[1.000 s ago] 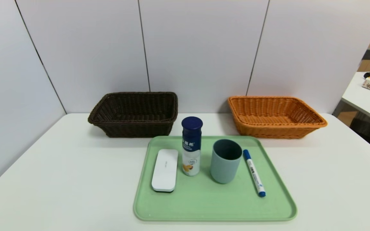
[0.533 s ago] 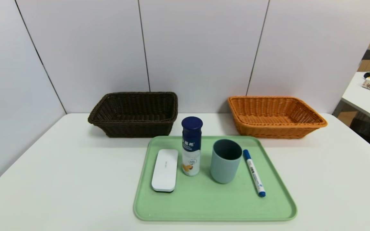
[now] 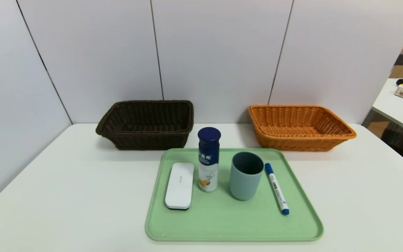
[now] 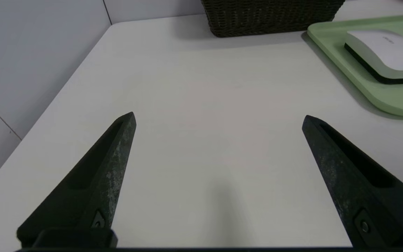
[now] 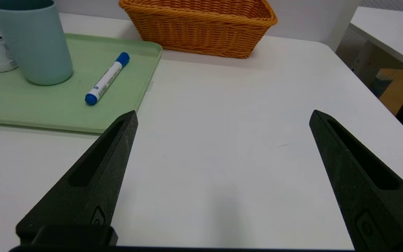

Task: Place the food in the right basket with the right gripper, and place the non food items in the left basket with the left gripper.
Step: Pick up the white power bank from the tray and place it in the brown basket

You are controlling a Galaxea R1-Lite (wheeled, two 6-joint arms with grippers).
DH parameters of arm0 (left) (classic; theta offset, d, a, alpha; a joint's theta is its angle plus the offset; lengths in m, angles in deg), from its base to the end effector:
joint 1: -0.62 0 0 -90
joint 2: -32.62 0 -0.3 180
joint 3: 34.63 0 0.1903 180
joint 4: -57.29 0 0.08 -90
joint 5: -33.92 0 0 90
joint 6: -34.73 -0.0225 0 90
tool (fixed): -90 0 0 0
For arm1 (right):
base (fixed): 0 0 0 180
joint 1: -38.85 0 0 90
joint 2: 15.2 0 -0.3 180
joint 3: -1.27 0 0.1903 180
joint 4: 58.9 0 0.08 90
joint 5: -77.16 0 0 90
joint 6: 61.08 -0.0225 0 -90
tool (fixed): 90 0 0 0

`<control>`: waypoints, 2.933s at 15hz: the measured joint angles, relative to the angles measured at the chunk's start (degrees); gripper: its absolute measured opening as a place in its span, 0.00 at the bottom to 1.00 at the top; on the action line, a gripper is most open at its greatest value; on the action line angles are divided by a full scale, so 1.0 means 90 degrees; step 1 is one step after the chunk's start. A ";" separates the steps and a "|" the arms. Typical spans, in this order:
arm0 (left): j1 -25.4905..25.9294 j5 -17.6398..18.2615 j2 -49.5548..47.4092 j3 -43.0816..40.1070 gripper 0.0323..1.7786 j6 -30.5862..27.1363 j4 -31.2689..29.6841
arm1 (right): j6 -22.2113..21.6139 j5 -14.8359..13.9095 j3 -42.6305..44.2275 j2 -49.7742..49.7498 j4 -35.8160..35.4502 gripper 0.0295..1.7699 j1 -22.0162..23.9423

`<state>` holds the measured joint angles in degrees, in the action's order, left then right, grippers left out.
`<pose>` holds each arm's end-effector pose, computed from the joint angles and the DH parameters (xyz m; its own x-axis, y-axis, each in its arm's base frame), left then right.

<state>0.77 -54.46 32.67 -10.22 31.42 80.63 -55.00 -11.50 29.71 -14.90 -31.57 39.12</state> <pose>-0.0242 -0.0007 0.0806 0.9995 -0.0257 0.0178 0.0246 0.9980 0.0582 -0.0297 0.0007 0.0928 0.9997 0.0187 0.0141 -0.0171 0.9942 -0.1062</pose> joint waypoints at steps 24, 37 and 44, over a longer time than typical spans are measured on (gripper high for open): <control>-0.1140 -0.0034 0.7725 0.7751 0.95 0.1445 0.4773 | -0.0603 0.0332 0.6582 0.7163 0.4435 0.96 -0.0675; -0.3768 -0.0566 0.9799 0.8280 0.95 0.2949 0.4661 | -0.1677 0.0297 0.7191 0.8710 0.4414 0.96 -0.2354; -0.4485 -0.1294 1.0888 0.8547 0.95 0.3522 0.4078 | -0.1787 0.0286 0.7041 0.8758 0.4356 0.96 -0.2350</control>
<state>-39.59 -66.10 130.66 66.70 63.12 117.33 -71.08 -8.93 93.07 63.93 7.63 17.97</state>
